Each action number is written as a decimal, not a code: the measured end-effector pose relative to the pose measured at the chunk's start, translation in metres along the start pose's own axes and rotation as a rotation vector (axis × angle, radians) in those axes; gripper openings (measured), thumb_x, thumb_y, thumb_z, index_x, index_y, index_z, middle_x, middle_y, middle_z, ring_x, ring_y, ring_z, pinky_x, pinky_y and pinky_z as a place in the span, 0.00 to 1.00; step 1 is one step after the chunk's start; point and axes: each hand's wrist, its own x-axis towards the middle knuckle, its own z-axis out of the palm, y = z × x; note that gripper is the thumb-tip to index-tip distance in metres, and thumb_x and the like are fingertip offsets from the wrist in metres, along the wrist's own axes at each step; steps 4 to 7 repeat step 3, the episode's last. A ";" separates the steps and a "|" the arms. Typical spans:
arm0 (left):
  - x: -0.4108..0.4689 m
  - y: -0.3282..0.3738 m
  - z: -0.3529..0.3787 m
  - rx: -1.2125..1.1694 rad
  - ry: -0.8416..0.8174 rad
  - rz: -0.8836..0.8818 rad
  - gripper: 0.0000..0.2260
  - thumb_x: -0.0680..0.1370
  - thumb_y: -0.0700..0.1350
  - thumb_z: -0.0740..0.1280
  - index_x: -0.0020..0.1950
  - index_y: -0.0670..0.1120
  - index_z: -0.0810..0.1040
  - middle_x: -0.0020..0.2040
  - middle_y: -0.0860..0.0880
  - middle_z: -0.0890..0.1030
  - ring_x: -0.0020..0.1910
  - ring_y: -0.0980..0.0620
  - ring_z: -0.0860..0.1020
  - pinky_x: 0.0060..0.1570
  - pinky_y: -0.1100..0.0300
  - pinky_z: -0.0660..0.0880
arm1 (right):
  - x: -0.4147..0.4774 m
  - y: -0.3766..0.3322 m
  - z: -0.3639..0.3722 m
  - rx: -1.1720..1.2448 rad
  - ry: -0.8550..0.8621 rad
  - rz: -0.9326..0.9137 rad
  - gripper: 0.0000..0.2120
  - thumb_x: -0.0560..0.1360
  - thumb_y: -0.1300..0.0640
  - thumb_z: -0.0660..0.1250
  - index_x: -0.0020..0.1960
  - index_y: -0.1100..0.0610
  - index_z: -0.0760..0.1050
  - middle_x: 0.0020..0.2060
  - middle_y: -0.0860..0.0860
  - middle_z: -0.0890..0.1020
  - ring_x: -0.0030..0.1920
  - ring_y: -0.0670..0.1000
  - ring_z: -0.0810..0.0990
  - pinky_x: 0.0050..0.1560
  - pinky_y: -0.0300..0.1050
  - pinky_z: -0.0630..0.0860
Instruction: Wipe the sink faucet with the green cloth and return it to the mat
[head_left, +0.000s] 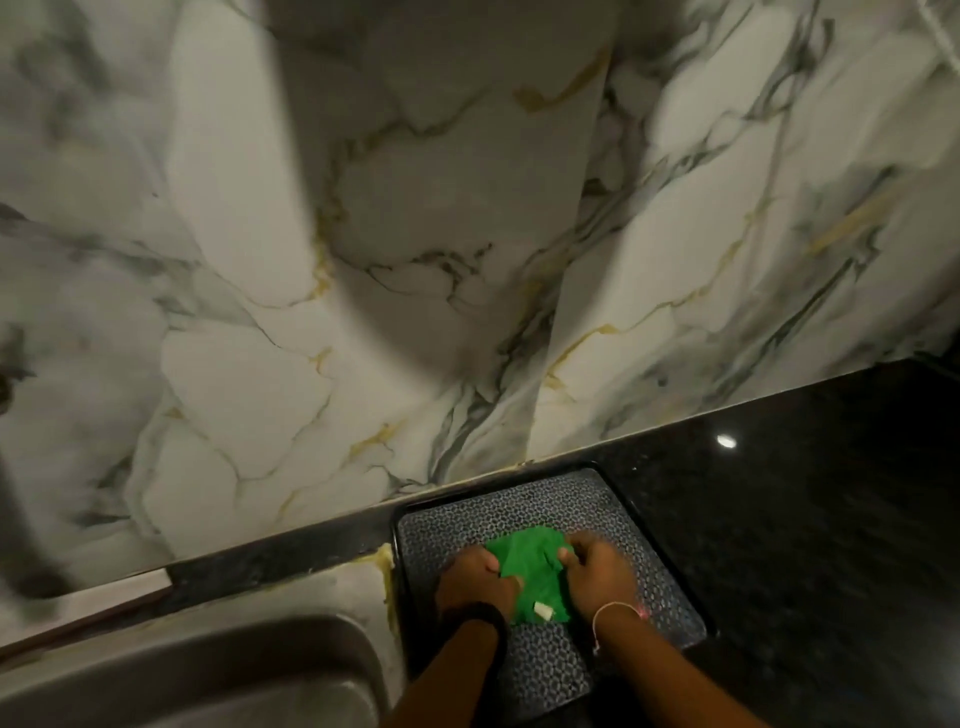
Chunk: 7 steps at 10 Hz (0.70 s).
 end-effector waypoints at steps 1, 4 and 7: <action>0.008 -0.005 0.008 0.130 0.061 0.085 0.14 0.69 0.54 0.75 0.47 0.49 0.77 0.55 0.45 0.80 0.55 0.44 0.79 0.58 0.52 0.77 | -0.001 0.006 0.015 -0.054 0.103 -0.042 0.10 0.75 0.57 0.66 0.54 0.57 0.80 0.50 0.59 0.86 0.51 0.60 0.83 0.52 0.50 0.77; -0.003 0.000 0.003 0.329 -0.046 0.171 0.13 0.78 0.49 0.67 0.60 0.46 0.77 0.62 0.44 0.80 0.62 0.43 0.77 0.63 0.52 0.76 | 0.001 0.003 0.014 -0.035 0.029 0.064 0.11 0.77 0.55 0.65 0.55 0.61 0.76 0.53 0.63 0.84 0.54 0.62 0.81 0.53 0.50 0.75; -0.003 0.000 0.003 0.329 -0.046 0.171 0.13 0.78 0.49 0.67 0.60 0.46 0.77 0.62 0.44 0.80 0.62 0.43 0.77 0.63 0.52 0.76 | 0.001 0.003 0.014 -0.035 0.029 0.064 0.11 0.77 0.55 0.65 0.55 0.61 0.76 0.53 0.63 0.84 0.54 0.62 0.81 0.53 0.50 0.75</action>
